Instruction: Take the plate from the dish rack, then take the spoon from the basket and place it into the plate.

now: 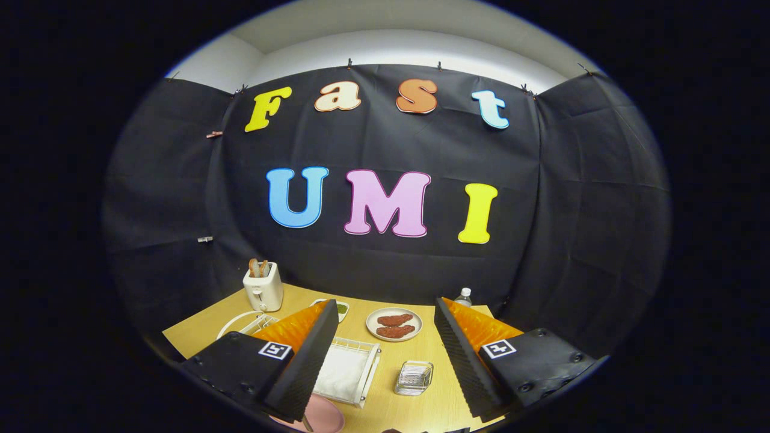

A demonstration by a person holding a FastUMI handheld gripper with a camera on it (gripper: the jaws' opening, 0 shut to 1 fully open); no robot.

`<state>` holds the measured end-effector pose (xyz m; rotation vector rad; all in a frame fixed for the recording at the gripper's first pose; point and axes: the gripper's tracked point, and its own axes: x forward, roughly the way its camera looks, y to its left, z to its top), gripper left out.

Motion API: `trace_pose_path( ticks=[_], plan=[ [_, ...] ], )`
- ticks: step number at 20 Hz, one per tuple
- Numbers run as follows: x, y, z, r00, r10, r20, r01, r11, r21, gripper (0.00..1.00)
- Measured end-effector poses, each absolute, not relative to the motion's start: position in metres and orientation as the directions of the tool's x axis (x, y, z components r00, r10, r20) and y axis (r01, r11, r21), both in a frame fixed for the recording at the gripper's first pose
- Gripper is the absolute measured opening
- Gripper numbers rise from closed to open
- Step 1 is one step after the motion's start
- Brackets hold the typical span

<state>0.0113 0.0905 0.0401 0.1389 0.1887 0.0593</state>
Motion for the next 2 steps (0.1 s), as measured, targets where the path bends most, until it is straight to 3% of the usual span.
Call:
trace_pose_path(
  ticks=[2],
  plan=[
    [0.0119,0.0876,0.0397,0.98,0.07,-0.186,-0.044,0.989,0.143,0.98]
  ],
)
